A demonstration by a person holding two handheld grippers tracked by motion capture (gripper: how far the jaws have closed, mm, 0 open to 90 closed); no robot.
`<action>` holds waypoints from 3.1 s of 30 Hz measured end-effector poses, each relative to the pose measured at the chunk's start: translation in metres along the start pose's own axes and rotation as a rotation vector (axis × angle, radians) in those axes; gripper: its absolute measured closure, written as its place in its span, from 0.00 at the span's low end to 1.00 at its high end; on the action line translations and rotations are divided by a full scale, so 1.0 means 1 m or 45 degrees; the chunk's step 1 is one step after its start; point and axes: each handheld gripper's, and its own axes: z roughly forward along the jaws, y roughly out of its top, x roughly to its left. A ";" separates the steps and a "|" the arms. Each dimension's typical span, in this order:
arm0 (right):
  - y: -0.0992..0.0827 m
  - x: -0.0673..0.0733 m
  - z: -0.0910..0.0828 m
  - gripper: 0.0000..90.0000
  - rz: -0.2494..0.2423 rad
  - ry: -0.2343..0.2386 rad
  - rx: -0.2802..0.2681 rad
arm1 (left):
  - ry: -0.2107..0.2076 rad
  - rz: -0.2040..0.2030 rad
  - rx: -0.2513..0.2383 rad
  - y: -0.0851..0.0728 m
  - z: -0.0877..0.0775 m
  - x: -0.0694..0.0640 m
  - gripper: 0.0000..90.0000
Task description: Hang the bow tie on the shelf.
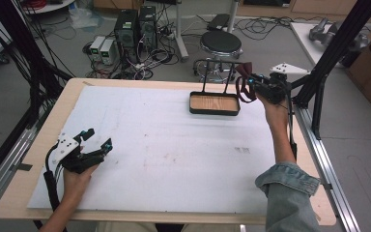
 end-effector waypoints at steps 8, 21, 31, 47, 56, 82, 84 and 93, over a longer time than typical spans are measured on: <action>0.002 -0.006 0.011 0.85 0.046 -0.025 -0.031 | 0.001 0.001 0.002 0.000 0.000 0.000 0.23; 0.004 -0.010 0.024 0.85 0.060 -0.086 -0.037 | -0.004 0.005 0.004 0.000 -0.001 0.000 0.23; -0.005 -0.028 0.023 0.85 0.137 -0.147 -0.005 | -0.008 0.005 0.004 0.000 -0.001 0.000 0.23; -0.018 -0.037 0.032 0.85 0.211 -0.167 0.090 | -0.009 0.003 0.003 0.000 -0.001 0.000 0.23; -0.018 -0.038 0.031 0.85 0.219 -0.159 0.089 | -0.009 0.005 0.003 0.000 -0.001 0.000 0.23; 0.006 -0.023 -0.010 0.63 0.139 -0.126 -0.007 | -0.004 0.005 0.005 0.000 -0.001 -0.001 0.23; 0.009 -0.021 -0.015 0.63 0.137 -0.115 -0.028 | -0.003 0.006 0.005 0.000 -0.001 -0.001 0.23; 0.020 -0.010 -0.038 0.55 0.108 -0.066 -0.086 | -0.001 0.005 0.003 0.000 0.000 -0.001 0.23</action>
